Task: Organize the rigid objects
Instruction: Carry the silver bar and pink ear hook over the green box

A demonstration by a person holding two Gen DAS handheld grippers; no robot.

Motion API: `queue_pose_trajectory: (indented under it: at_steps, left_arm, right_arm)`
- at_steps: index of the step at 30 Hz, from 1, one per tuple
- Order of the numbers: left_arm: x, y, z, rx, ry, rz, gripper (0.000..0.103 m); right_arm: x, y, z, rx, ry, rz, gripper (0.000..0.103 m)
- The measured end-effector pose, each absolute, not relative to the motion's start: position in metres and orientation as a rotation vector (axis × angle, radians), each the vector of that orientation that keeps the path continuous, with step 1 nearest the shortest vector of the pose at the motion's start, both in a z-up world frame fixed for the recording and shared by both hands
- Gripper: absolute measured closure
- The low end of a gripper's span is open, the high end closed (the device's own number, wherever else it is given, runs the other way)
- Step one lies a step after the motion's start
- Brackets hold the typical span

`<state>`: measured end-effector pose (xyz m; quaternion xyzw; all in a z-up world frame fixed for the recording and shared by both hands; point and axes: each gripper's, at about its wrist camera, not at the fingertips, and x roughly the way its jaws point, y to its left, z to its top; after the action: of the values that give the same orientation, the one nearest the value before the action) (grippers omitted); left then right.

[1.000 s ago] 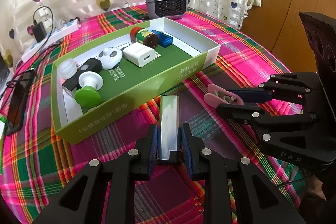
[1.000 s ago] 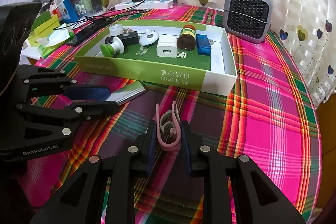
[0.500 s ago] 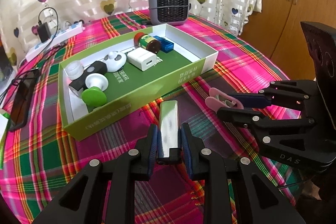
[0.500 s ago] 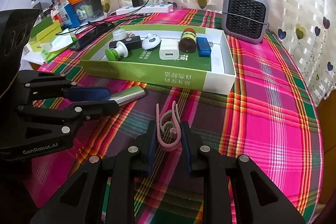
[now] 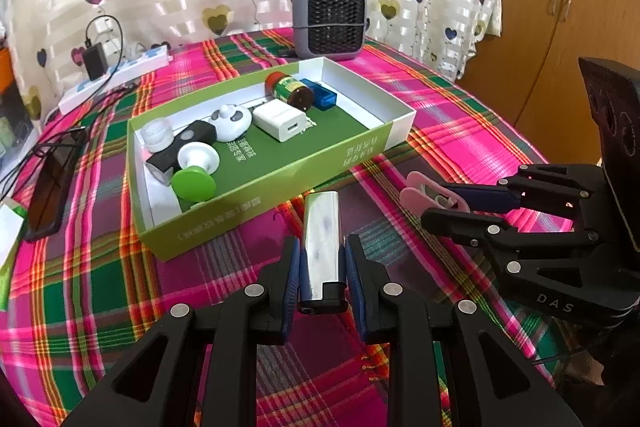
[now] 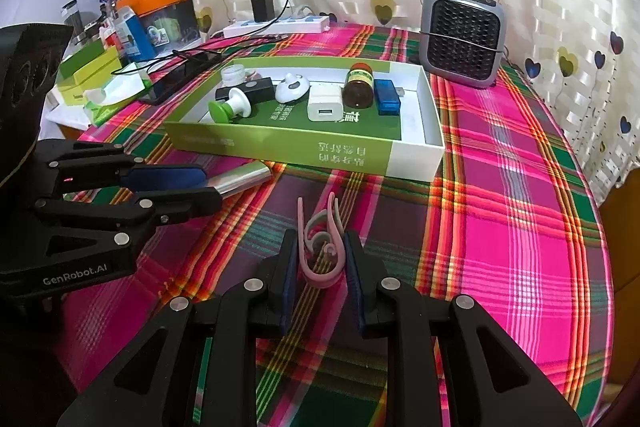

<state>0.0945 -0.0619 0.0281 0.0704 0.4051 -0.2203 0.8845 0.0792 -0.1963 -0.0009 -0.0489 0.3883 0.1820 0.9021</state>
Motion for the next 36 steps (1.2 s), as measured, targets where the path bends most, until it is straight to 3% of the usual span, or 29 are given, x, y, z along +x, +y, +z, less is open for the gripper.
queue_pose_trajectory:
  at_steps: [36]
  left_arm:
    - [0.163,-0.039,0.049,0.024,0.785,-0.352,0.081]
  right_arm:
    - [0.141,-0.208,0.03,-0.033,0.741,0.285,0.079]
